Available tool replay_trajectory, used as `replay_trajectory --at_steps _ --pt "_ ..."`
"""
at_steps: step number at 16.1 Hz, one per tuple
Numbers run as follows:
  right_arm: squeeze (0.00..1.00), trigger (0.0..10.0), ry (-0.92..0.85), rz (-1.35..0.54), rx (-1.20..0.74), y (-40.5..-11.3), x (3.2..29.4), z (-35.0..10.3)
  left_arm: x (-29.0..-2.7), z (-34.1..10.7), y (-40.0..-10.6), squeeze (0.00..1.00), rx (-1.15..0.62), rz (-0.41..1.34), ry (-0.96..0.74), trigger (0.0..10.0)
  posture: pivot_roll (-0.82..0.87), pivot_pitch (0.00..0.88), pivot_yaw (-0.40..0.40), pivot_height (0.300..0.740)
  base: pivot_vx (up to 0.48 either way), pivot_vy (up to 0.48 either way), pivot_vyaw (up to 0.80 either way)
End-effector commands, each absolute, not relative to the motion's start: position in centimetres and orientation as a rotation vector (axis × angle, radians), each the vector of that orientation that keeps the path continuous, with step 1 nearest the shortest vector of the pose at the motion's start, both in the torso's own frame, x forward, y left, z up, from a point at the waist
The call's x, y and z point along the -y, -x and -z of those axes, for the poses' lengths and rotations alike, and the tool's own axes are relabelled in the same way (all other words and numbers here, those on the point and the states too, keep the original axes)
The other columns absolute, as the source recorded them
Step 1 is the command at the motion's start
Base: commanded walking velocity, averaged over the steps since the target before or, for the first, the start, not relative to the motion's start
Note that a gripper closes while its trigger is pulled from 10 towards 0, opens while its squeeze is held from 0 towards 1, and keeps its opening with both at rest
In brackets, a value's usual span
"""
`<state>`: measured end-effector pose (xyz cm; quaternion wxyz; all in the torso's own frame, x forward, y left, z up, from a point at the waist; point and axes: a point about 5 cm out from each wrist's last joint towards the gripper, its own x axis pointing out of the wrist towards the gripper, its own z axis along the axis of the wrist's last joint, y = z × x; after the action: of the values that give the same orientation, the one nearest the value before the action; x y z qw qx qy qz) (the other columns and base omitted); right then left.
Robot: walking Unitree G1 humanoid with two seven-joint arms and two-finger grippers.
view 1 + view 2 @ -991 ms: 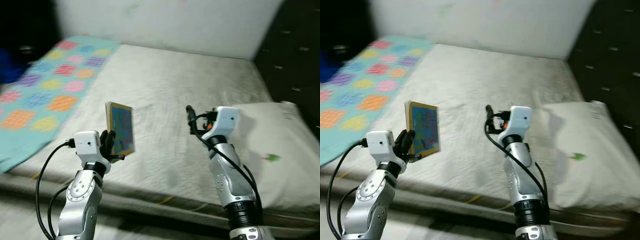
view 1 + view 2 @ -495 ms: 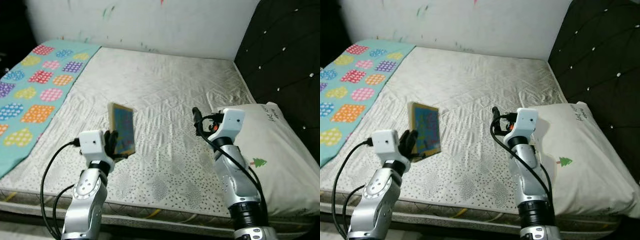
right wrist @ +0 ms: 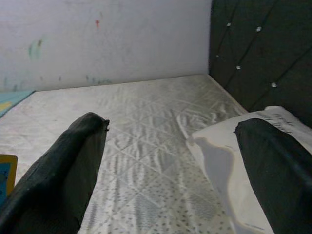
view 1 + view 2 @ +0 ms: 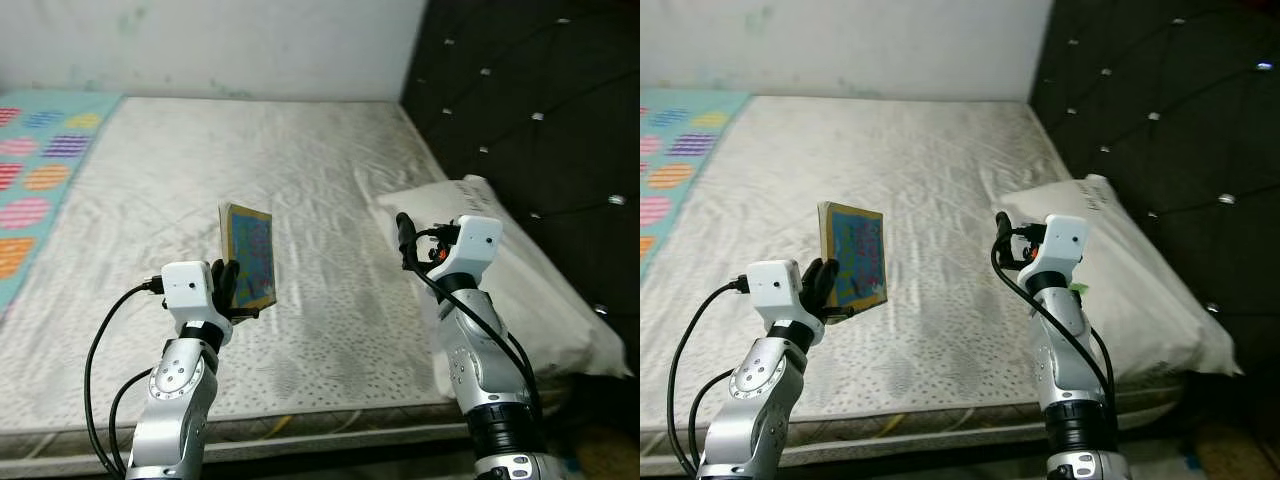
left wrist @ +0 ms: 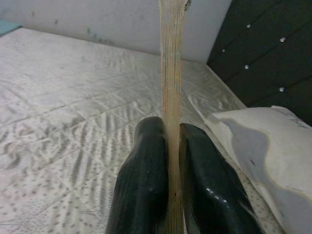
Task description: Clean up the room
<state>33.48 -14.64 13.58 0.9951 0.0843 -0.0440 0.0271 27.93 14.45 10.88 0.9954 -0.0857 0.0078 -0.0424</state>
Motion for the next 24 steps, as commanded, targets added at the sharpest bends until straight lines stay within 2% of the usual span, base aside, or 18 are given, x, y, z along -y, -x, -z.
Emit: replay_trajectory --at_steps 1,9,13,16,24 --pt "0.00 10.0 -0.165 -0.057 0.085 -33.49 14.56 -13.47 -14.30 -11.75 -28.06 0.00 0.026 0.104 0.171 10.0 -0.04 0.053 -0.052 0.740 0.000 0.000 0.00" --pt "0.00 10.0 -0.161 -0.054 0.086 -33.59 14.56 -13.51 -14.03 -11.78 -28.00 0.00 0.027 0.135 0.187 10.0 -0.04 0.052 -0.050 0.740 0.000 -0.222 0.00" --pt "0.00 10.0 -0.163 -0.056 0.091 -33.71 14.56 -13.68 -13.93 -11.76 -28.03 0.00 0.026 0.139 0.192 10.0 -0.04 0.047 -0.054 0.740 0.000 -0.315 -0.61" --pt "0.00 10.0 -0.161 -0.059 0.093 -33.78 14.53 -13.70 -13.87 -11.77 -28.03 0.00 0.028 0.140 0.194 10.0 -0.04 0.047 -0.055 0.740 0.000 -0.286 0.00" --pt "0.00 10.0 -0.161 -0.057 0.090 -33.82 14.52 -13.61 -13.87 -11.80 -27.97 0.00 0.029 0.136 0.216 10.0 -0.04 0.053 -0.056 0.740 0.000 0.000 0.00"
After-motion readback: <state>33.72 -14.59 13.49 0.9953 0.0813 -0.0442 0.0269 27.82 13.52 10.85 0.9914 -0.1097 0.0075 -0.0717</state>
